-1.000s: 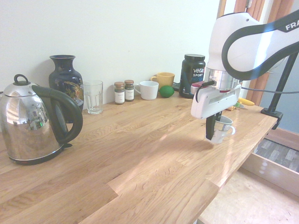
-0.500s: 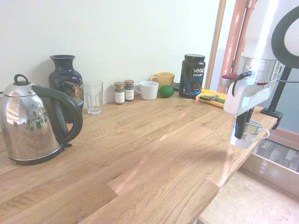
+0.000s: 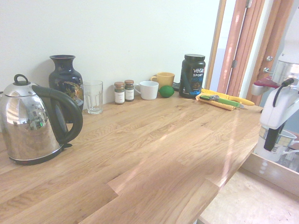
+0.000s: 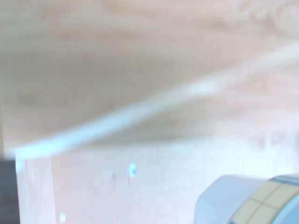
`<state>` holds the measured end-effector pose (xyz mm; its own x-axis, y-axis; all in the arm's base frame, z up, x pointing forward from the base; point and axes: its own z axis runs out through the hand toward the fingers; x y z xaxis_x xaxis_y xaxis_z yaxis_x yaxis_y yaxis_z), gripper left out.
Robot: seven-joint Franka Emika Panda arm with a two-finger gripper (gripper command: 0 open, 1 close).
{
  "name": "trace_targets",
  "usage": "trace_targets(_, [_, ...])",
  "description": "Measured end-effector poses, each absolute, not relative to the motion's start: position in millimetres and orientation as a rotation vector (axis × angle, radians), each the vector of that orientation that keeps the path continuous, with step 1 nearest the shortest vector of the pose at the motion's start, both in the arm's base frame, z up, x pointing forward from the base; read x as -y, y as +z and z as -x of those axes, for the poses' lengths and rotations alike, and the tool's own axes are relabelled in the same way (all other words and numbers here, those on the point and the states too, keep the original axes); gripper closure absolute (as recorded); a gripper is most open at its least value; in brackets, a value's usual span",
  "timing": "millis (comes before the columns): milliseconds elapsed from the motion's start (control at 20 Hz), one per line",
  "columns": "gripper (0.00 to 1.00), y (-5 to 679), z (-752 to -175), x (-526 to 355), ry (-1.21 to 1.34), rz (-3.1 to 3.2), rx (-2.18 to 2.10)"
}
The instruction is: Put cup in the drawer
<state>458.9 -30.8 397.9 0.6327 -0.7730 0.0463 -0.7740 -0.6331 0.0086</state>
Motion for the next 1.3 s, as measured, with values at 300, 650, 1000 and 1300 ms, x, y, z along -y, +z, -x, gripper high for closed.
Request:
trace_targets(300, [1.00, 372, -407, 46, 0.034, -2.806, 1.347])
trace_targets(650, [1.00, 324, -381, 59, 0.032, -2.815, 1.335])
trace_targets(1000, [1.00, 243, -382, 74, 0.031, -2.852, 1.203])
trace_targets(1300, [1.00, 182, -392, 90, 0.005, -2.842, 1.158])
